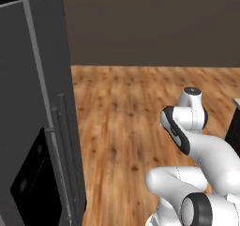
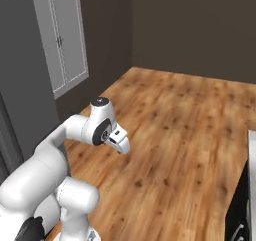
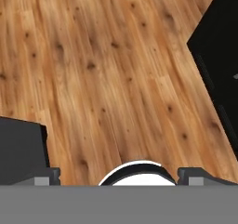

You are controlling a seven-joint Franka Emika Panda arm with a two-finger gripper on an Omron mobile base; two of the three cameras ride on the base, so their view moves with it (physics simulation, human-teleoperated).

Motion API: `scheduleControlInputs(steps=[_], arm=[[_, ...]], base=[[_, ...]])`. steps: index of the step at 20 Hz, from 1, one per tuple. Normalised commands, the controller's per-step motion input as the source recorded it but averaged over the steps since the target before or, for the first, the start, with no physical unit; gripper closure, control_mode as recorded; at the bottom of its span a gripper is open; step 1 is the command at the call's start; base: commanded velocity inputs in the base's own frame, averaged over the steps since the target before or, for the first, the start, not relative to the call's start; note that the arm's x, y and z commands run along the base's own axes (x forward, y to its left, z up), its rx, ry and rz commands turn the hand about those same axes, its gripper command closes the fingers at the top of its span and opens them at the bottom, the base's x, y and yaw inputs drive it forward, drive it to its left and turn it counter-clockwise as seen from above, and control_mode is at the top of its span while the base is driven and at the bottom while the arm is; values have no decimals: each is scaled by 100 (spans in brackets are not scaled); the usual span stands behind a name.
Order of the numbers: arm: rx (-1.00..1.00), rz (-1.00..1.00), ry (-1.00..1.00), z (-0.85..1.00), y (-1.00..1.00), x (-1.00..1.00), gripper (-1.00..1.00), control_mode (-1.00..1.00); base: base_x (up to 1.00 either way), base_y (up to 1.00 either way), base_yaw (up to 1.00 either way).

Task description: Four empty soda cans are scattered around the kitchen. Gather all the cans and cluster them next to the stove for recycling.

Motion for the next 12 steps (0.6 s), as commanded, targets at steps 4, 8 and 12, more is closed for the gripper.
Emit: scheduleControlInputs(steps=[4,8,12], arm=[[0,0,0,0,0,0,-100,100],[0,0,0,0,0,0,-100,100],[0,0,0,0,0,0,-100,100]], base=[[75,-2,0],[75,-2,0],[75,-1,0]])
